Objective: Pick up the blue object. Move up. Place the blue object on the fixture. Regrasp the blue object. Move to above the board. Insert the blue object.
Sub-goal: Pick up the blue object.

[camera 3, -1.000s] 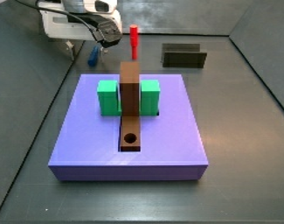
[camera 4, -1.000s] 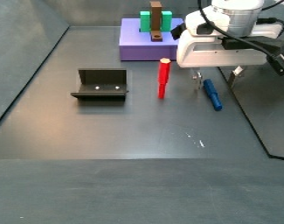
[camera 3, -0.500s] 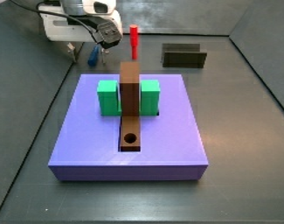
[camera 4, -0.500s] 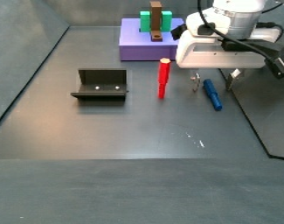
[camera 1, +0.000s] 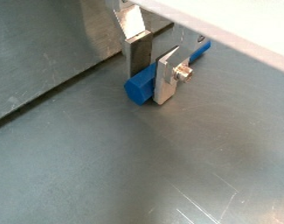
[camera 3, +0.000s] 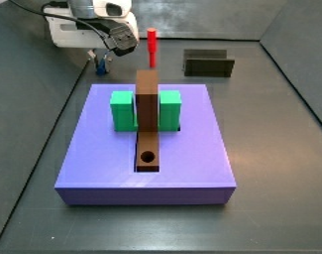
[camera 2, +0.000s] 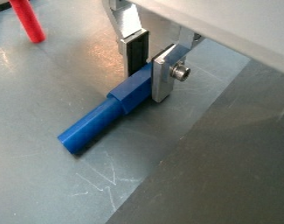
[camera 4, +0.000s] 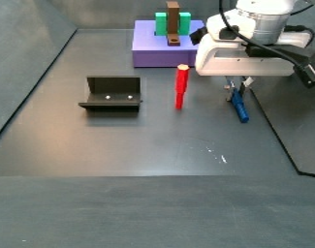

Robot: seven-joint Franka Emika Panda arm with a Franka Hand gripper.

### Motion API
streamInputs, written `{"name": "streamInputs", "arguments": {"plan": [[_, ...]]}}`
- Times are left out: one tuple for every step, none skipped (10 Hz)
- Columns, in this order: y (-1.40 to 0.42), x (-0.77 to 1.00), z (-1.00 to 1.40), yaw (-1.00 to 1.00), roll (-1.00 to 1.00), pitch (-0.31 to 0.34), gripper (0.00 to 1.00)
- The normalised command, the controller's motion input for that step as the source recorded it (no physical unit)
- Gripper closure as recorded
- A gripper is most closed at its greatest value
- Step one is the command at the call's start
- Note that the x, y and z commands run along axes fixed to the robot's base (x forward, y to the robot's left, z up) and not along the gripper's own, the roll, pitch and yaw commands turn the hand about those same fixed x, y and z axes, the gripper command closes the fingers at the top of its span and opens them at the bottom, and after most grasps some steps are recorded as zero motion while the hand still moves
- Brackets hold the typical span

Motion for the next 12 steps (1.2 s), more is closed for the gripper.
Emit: {"name": "streamInputs", "arguments": {"plan": [[0.00, 0.00, 0.00, 0.00, 0.00, 0.000, 1.00], [0.00, 0.00, 0.00, 0.00, 0.00, 0.000, 1.00], [0.00, 0.00, 0.00, 0.00, 0.00, 0.000, 1.00], [0.00, 0.00, 0.00, 0.00, 0.00, 0.000, 1.00], [0.00, 0.00, 0.00, 0.00, 0.00, 0.000, 1.00], [0.00, 0.00, 0.00, 0.00, 0.00, 0.000, 1.00], [0.00, 0.00, 0.00, 0.00, 0.00, 0.000, 1.00], [0.00, 0.00, 0.00, 0.00, 0.00, 0.000, 1.00], [0.00, 0.00, 0.00, 0.00, 0.00, 0.000, 1.00], [0.00, 0.00, 0.00, 0.00, 0.00, 0.000, 1.00], [0.00, 0.00, 0.00, 0.00, 0.00, 0.000, 1.00], [0.00, 0.00, 0.00, 0.00, 0.00, 0.000, 1.00]]}}
